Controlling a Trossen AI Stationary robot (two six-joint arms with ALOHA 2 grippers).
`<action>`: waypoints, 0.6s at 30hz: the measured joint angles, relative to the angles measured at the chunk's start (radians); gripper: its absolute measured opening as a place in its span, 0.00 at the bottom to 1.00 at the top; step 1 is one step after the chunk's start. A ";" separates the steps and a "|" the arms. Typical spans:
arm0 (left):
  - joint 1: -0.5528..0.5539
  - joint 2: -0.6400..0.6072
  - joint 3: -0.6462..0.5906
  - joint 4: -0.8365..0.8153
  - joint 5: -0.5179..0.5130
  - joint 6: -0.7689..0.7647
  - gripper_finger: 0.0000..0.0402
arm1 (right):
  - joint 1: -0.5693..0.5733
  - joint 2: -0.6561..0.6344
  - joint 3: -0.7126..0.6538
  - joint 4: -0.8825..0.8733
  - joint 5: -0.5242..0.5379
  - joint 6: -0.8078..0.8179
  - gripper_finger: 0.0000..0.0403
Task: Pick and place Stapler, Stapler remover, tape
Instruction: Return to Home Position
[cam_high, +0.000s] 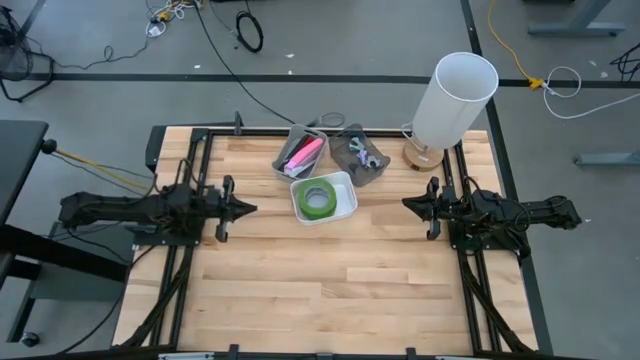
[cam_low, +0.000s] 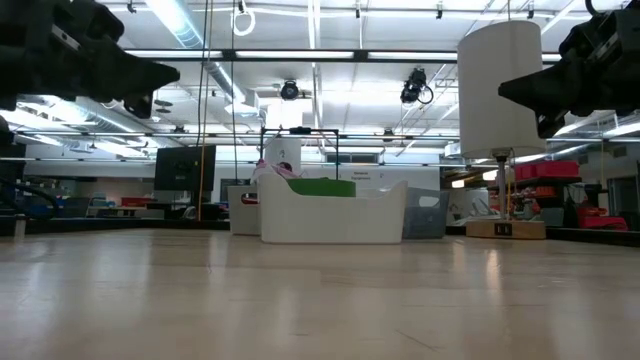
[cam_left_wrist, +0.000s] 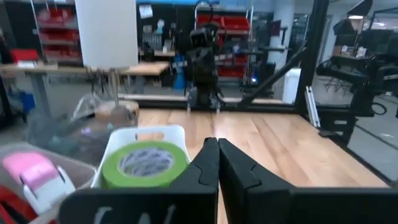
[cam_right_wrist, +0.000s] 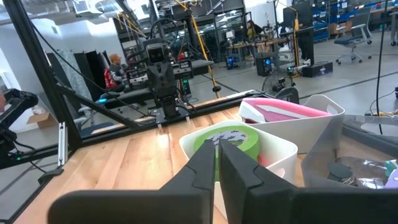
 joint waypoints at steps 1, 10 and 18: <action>0.000 0.000 -0.009 0.022 -0.001 0.018 0.01 | 0.000 0.000 0.000 0.000 0.000 0.000 0.06; 0.000 -0.031 -0.032 0.052 -0.043 0.099 0.01 | 0.000 0.000 0.000 0.000 0.000 0.000 0.06; 0.000 -0.147 -0.032 -0.138 -0.078 0.080 0.01 | 0.000 0.000 0.000 0.000 0.000 0.000 0.06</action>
